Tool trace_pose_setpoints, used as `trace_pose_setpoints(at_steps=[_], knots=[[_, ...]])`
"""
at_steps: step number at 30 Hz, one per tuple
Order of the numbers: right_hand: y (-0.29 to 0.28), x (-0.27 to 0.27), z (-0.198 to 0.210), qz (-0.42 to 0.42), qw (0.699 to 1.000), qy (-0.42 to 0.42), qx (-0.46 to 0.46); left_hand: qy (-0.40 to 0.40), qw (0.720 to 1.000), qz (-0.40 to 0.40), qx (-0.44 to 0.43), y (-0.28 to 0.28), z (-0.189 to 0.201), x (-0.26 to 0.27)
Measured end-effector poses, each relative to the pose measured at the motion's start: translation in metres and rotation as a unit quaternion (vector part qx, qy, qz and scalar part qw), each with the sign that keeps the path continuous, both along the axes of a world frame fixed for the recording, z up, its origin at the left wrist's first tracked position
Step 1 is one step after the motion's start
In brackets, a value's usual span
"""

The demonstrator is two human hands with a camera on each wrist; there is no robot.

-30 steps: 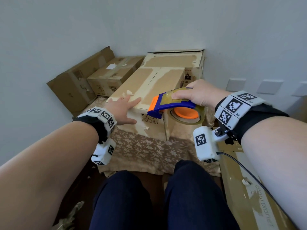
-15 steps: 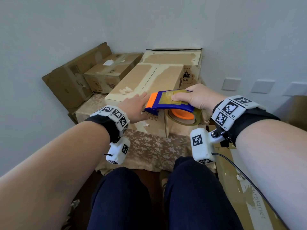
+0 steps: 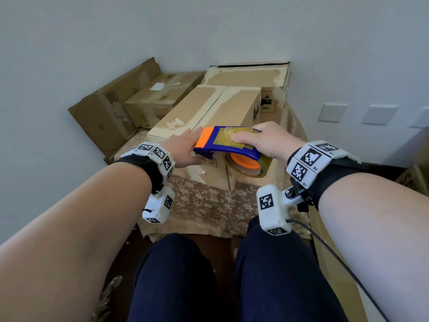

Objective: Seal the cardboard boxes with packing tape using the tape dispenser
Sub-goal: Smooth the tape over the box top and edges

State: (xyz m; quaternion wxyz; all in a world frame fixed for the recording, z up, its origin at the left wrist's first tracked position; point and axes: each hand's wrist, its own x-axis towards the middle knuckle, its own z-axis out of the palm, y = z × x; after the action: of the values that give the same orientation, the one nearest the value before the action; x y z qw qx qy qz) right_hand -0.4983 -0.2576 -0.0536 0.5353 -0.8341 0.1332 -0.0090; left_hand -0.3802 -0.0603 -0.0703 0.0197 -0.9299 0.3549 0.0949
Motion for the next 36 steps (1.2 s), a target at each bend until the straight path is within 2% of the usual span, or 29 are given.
trace_pose_setpoints(at_steps=[5, 15, 22, 27, 36], knots=[[-0.025, -0.018, 0.005, -0.002, 1.000, -0.001, 0.009, -0.009, 0.999, 0.006, 0.041, -0.003, 0.000, 0.001], [-0.059, -0.040, -0.005, 0.001, 1.000, 0.016, 0.012, 0.000, 0.998, 0.043, 0.039, -0.015, 0.007, -0.007], [-0.055, -0.041, -0.011, 0.001, 0.999, 0.021, -0.028, 0.002, 0.998, 0.051, 0.048, -0.018, 0.010, -0.013], [-0.049, -0.039, -0.018, -0.003, 1.000, 0.018, -0.023, -0.072, 0.996, 0.027, 0.051, -0.024, 0.006, -0.018], [-0.031, -0.031, -0.030, -0.014, 1.000, 0.014, 0.018, -0.040, 0.996, -0.080, 0.020, -0.028, 0.000, -0.021]])
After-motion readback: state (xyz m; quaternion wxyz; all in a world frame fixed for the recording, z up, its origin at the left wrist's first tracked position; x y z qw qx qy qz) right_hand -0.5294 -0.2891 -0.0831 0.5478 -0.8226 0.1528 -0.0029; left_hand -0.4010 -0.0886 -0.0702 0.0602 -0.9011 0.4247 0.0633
